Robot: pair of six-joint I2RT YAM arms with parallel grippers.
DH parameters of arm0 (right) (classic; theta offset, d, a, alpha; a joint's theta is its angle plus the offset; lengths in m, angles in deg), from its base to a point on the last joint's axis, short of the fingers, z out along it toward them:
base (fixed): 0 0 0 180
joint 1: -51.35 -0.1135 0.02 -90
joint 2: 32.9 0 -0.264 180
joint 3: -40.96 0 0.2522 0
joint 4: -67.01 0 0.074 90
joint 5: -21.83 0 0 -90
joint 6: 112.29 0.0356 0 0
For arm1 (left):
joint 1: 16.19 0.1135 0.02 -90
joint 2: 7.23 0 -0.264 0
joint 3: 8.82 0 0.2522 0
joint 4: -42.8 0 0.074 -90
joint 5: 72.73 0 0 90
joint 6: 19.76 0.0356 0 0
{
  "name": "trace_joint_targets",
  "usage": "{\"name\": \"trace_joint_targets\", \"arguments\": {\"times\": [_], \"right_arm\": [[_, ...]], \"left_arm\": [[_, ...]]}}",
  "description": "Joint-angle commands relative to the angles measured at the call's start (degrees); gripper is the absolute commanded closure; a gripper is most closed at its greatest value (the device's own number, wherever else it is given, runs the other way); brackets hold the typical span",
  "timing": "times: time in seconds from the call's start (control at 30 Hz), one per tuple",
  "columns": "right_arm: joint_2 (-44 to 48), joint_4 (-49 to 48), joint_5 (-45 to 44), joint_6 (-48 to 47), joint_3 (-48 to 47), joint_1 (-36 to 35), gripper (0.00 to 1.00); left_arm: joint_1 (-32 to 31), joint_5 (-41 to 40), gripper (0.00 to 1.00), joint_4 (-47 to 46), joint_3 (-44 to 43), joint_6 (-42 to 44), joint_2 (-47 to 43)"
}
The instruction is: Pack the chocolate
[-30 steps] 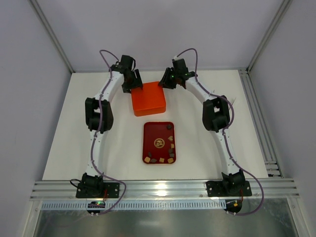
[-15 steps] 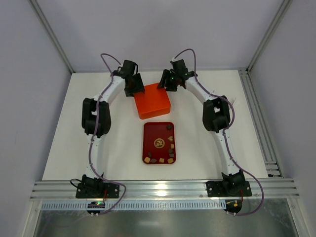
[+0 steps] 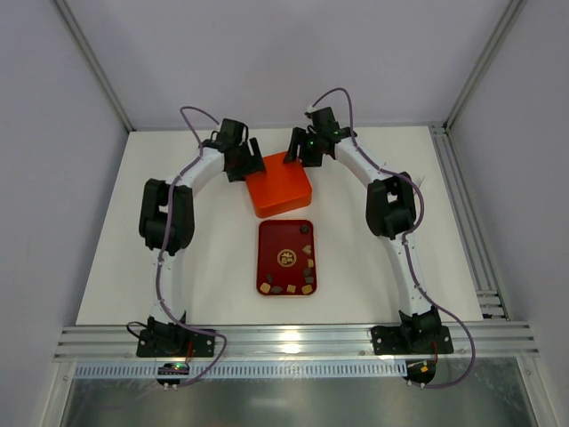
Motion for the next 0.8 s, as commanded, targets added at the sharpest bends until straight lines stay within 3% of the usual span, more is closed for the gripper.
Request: {"name": "trace_joint_targets", "arguments": {"times": [0.0, 0.13, 0.37, 0.63, 0.77], "right_arm": [[-0.77, 8.82, -1.92, -3.3, 3.32, -1.25, 0.33], [-0.51, 8.47, -1.31, -2.95, 4.73, -1.07, 0.34], [6.08, -0.92, 2.55, -1.64, 12.72, -0.02, 0.31], [16.34, -8.75, 2.74, -0.67, 17.03, 1.3, 0.26], [24.35, -16.12, 1.07, 0.82, 25.18, 1.91, 0.23]], "left_arm": [[-0.96, -1.83, 0.24, 14.48, 7.93, 4.09, 7.86], [0.0, -0.17, 0.21, 14.3, 7.94, 3.3, 6.64], [2.11, -1.74, 0.12, 15.09, 5.92, 3.39, 0.04], [3.08, -3.85, 0.09, 14.92, 4.33, 5.58, -7.69], [3.08, -2.97, 0.09, 13.78, 4.42, 6.73, -11.82]]}}
